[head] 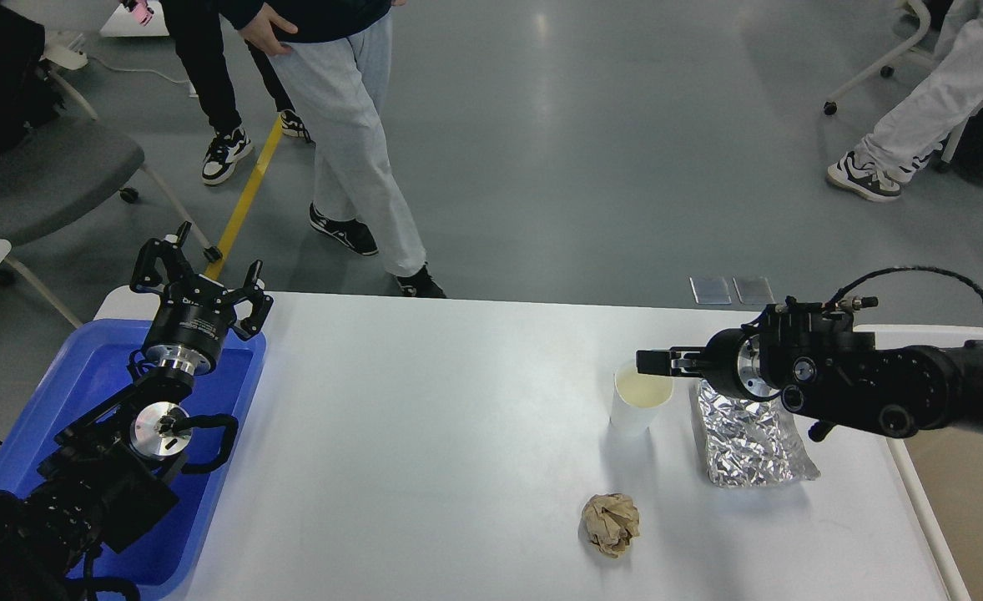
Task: Tidy desktop
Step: 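Reach the right gripper toward the white paper cup and grasp it, then lift the white cup with the right gripper and carry it toward the bin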
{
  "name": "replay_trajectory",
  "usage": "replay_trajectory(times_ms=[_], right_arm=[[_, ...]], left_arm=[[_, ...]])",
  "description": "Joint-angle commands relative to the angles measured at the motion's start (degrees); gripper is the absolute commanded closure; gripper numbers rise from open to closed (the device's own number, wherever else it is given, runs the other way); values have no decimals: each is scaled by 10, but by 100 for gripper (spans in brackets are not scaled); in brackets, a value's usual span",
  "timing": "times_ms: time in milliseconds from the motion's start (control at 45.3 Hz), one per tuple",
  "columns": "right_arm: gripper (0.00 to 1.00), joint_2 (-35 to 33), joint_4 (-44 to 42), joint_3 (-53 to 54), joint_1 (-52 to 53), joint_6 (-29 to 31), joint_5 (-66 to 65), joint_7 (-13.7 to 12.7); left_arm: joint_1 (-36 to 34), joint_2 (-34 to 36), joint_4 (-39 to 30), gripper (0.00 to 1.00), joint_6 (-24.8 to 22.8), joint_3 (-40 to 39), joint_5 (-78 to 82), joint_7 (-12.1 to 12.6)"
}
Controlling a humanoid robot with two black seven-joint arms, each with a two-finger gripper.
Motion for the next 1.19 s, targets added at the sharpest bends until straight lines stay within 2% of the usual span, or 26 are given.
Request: replay_trajectory(times_ms=[0,309,353,442,464,508,530,574,640,662,1038,1170], right_arm=[[1,29,-40,-1,-35,-18,-7,-1],[2,57,-65,-13,-52,-45,-12,0],[6,62,-75,-13,-56,-46,-13,0],[24,70,-87,-17,-59,-48,-20,2],[34,70,-87,-19,-59,-49,-24,2],[60,70,-88,-24,-58,-51,-29,1],[68,70,-88,-26,-58,-51,-29,1],[76,69,-89,-30,-58,-52,-29,2],[96,68,-88,-34,-58,-52,-29,1],[99,67,-88,-34,-58,-52,-28,1],[100,59,-79,-44,-26,-41,-27,5],[100,36,-50,-63,24,-11,-24,6]], left_arm=[[0,0,0,0,0,0,0,0],[0,0,0,0,0,0,0,0],[0,0,0,0,0,0,0,0],[0,0,0,0,0,0,0,0],[0,0,0,0,0,0,0,0],[0,0,0,0,-1,0,0,0],[0,0,0,0,-1,0,0,0],[0,0,0,0,-1,1,0,0],[0,0,0,0,0,0,0,0],[0,0,0,0,0,0,0,0],[0,0,0,0,-1,0,0,0],[0,0,0,0,-1,1,0,0]])
